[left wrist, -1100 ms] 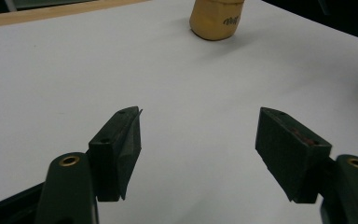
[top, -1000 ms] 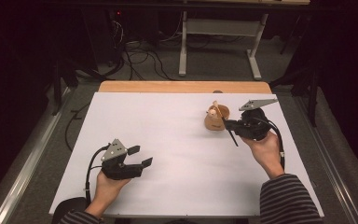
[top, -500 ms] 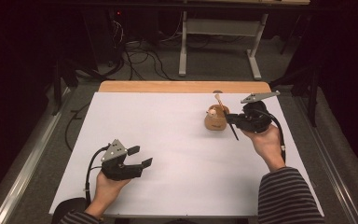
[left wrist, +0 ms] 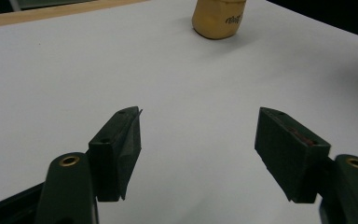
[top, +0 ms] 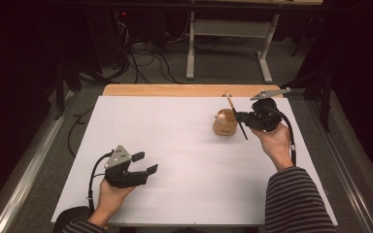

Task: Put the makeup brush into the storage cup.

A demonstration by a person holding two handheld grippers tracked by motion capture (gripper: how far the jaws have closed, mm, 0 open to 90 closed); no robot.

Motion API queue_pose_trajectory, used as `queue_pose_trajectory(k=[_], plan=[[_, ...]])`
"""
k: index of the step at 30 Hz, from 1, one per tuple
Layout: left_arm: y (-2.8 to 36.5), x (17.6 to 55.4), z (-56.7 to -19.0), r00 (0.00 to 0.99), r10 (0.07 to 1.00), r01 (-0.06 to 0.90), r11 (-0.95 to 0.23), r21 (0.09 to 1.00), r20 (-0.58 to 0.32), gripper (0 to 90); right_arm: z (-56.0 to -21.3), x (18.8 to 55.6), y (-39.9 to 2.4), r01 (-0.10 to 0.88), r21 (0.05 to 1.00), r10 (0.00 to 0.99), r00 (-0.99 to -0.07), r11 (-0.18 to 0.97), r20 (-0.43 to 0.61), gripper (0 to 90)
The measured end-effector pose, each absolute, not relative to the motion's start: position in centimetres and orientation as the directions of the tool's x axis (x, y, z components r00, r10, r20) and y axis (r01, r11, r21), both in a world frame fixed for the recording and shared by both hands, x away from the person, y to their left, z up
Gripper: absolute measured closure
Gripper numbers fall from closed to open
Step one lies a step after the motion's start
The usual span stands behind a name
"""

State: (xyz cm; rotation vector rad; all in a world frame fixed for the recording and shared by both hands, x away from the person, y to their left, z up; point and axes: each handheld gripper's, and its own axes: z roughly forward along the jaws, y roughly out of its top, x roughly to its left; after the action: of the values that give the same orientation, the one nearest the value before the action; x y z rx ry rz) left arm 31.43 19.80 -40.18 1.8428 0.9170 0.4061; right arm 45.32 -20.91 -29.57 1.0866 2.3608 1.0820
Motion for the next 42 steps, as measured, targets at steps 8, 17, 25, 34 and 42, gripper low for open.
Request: queue_pose_trajectory(k=[8,17,25,34,42], plan=[[20.0,31.3,-40.2,0.65,0.749,0.413,-0.207,0.887,-0.128,32.0,-29.1,46.3,-20.8,0.499,0.774,0.767,-0.641,0.389,0.028,85.3],[20.1,31.1,-40.2,0.649,0.751,0.413,-0.213,0.886,-0.122,32.0,-29.0,47.1,-20.2,0.484,0.788,0.772,-0.635,0.38,0.017,85.3],[20.1,31.1,-40.2,0.65,0.75,0.416,-0.212,0.885,-0.126,32.0,-28.9,47.9,-19.6,0.476,0.788,0.774,-0.634,0.392,-0.002,85.3],[20.1,31.1,-40.2,0.652,0.747,0.417,-0.213,0.884,-0.127,32.0,-29.2,48.9,-18.7,0.469,0.788,0.772,-0.635,0.399,-0.013,85.3],[20.2,31.1,-40.2,0.652,0.747,0.418,-0.209,0.884,-0.131,32.1,-29.4,49.6,-18.2,0.468,0.795,0.781,-0.624,0.387,-0.012,85.3]])
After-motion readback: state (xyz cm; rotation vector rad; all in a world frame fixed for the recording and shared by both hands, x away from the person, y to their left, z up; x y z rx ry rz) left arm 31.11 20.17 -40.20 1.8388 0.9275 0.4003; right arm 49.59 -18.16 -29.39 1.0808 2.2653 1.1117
